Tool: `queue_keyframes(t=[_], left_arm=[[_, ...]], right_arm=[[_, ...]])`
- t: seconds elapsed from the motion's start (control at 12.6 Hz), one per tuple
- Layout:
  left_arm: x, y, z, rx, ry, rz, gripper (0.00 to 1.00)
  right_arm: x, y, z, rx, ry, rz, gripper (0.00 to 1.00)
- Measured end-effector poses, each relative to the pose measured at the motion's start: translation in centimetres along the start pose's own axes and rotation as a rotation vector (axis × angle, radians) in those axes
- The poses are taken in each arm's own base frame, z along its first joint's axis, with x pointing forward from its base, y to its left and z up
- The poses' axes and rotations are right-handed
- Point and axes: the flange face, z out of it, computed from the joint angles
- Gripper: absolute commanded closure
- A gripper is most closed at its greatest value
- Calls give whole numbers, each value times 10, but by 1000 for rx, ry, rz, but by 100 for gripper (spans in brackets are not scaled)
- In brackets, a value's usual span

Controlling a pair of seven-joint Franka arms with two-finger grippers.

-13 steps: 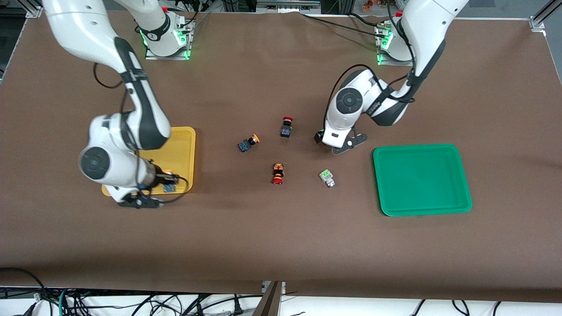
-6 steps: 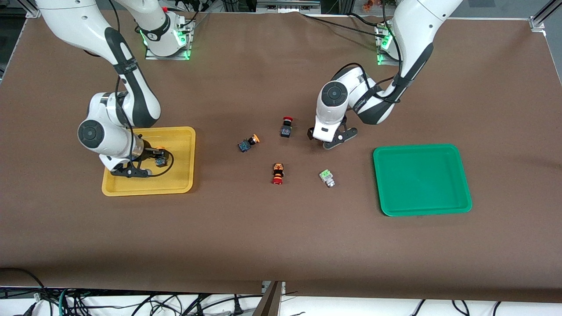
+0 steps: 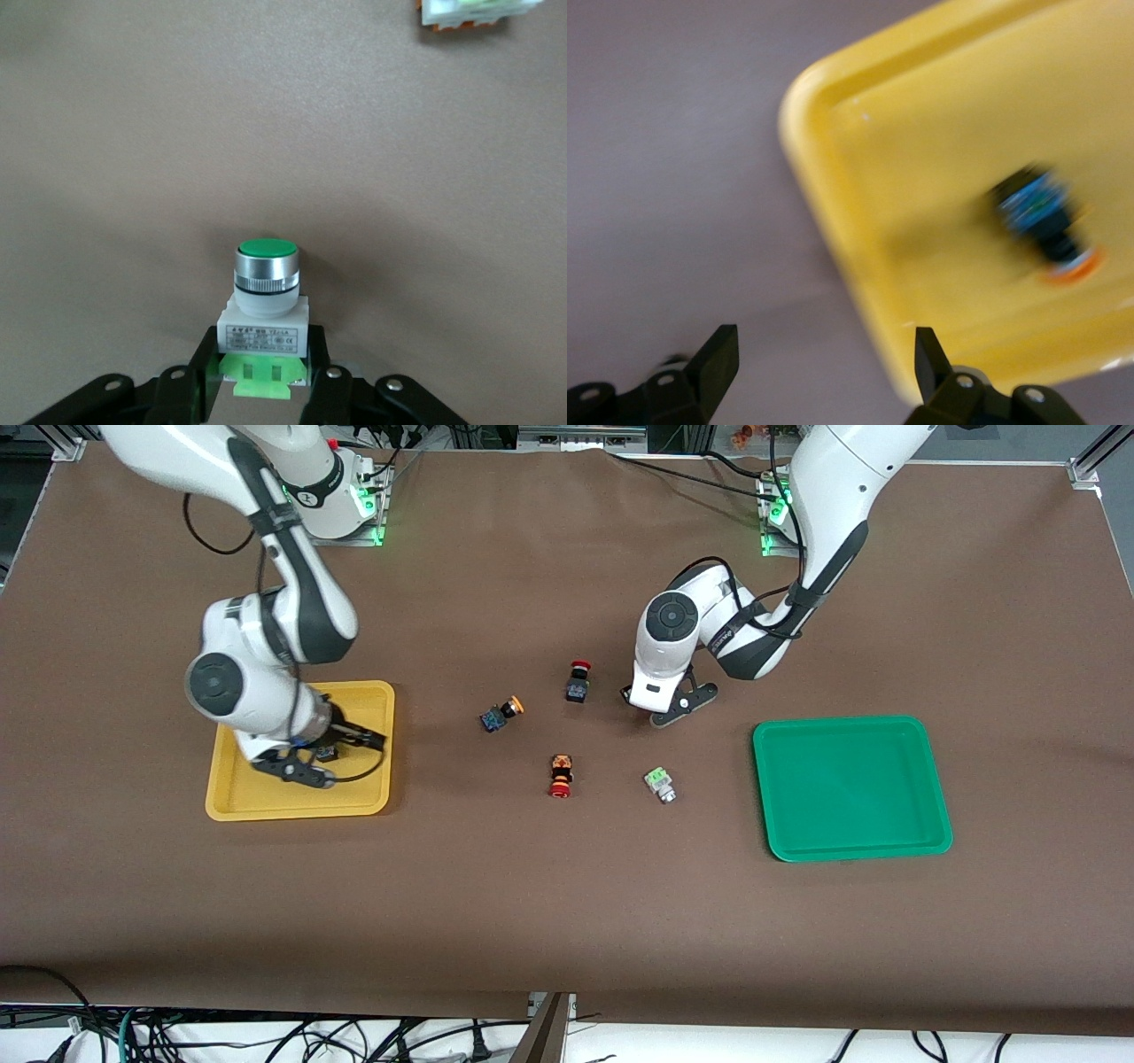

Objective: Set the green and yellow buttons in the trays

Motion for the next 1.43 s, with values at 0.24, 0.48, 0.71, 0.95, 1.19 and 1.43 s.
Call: queue_keyframes(t=[0.24,0.48,0.71,0.95,1.19,1.43], left_arm=[[-1,1,0,1,13,18,100],[12,-1,-9,42,19,129,100],[60,-8,-55,143,18,330,100],[138,-33,-109,176,20,484,100],[221,-95,-105,151,-61,597,100],[300,-187,-92,6,-162,684,100]], right_arm=[[-66,-77,45,28,-14,227,11],[-103,-111,108,44,-18,346,12],[-102,-113,124,46,-23,378,63],[-104,-115,126,47,-21,371,99],[-80,-99,107,2,-27,264,99],[-9,-21,42,-97,-72,50,97]])
